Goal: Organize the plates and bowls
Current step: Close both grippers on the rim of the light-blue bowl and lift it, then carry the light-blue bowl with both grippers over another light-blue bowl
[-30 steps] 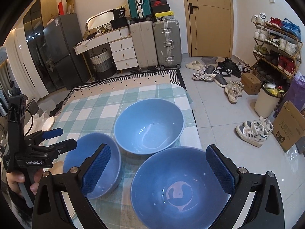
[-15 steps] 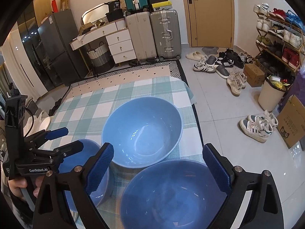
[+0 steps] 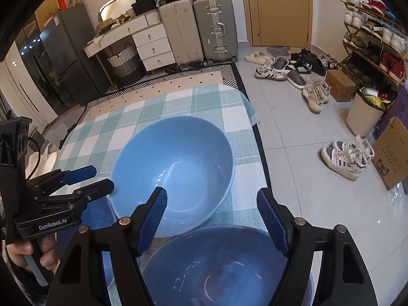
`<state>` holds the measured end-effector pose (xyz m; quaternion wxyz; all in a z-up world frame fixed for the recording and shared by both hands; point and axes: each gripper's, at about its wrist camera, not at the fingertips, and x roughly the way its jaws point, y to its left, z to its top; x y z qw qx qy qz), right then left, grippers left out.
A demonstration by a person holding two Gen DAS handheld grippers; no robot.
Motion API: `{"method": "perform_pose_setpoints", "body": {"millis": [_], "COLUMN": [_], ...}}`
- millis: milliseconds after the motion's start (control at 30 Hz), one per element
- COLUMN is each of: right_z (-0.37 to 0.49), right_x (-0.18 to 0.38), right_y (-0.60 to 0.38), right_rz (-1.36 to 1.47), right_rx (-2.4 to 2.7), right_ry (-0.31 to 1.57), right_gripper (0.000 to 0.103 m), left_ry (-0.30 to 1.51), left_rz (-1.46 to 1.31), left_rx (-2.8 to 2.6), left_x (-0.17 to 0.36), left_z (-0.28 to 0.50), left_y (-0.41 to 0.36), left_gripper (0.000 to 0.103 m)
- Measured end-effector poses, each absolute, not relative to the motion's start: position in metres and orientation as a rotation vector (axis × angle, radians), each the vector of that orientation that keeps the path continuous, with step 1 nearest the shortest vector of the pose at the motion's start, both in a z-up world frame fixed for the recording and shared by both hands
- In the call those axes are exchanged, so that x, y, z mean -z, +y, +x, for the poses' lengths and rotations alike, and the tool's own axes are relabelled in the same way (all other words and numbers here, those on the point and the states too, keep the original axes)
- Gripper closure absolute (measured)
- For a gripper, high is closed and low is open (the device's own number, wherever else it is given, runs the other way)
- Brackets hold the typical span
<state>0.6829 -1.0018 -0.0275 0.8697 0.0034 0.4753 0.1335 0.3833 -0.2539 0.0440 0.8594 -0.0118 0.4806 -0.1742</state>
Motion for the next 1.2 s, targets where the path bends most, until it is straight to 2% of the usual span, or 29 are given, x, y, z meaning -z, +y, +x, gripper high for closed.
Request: {"method": "perform_pose_setpoints", "body": {"millis": [233,500,633,1200], "right_z": [0.697,0.704,0.704,0.695], "right_x": [0.046,0.057,0.057,0.047], "right_y": [-1.001,-0.994,-0.992,-0.989], "right_rz": [-0.001,-0.047,-0.066,-0.09], "right_rx": [-0.279,-0.259,-0.26,-0.24], "right_ry": [1.03,1.036,1.024,0.969], "right_gripper": [0.045,0.068,0.079,0.079], "left_ry": [1.03,1.027,1.013,0.967], "left_rz": [-0.016,-0.004,0.011,-0.01], "left_rx": [0.369,0.401,0.402,0.389], "left_x": [-0.031,-0.029,-0.031,-0.045], "left_z": [0.394,0.397,0.395,0.388], "left_y": [-0.261,-0.27,-0.273,-0.268], "left_gripper": [0.058,0.081,0.085,0.085]}}
